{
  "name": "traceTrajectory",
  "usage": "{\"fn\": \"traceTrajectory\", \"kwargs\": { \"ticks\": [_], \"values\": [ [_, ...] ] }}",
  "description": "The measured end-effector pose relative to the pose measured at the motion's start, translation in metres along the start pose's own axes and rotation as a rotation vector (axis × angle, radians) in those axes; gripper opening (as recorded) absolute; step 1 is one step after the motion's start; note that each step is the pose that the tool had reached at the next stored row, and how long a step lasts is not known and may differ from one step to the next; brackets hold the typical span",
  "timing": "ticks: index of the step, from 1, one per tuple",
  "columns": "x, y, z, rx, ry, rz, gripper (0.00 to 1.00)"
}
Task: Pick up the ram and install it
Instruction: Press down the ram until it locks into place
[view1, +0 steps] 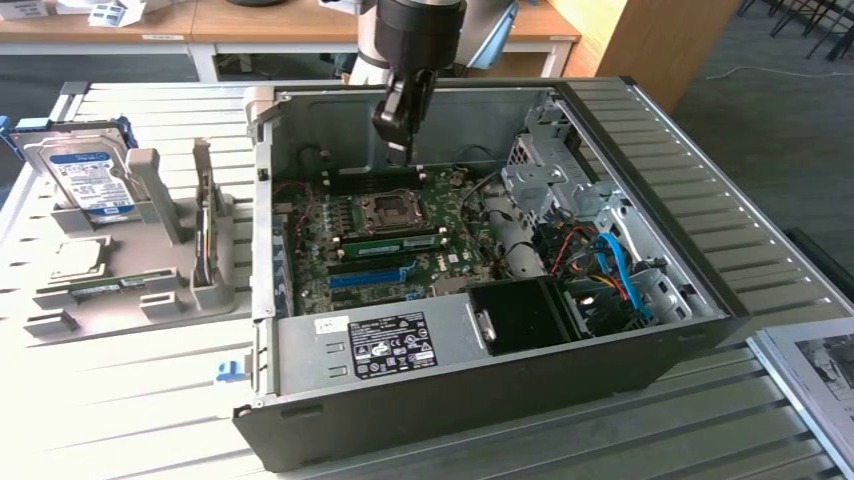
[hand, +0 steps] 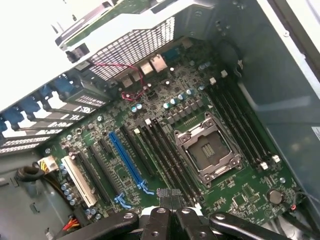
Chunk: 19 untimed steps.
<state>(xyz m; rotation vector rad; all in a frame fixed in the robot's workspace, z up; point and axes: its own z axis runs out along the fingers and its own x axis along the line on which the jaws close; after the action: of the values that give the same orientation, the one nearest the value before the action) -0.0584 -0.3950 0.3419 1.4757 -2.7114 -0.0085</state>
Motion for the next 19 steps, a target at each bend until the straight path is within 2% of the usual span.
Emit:
{"fn": "traceTrajectory", "kwargs": {
  "ticks": [19],
  "values": [
    [0.0000,0.0000,0.0000,-0.0070,-0.0042,0.173,0.10]
  ]
}}
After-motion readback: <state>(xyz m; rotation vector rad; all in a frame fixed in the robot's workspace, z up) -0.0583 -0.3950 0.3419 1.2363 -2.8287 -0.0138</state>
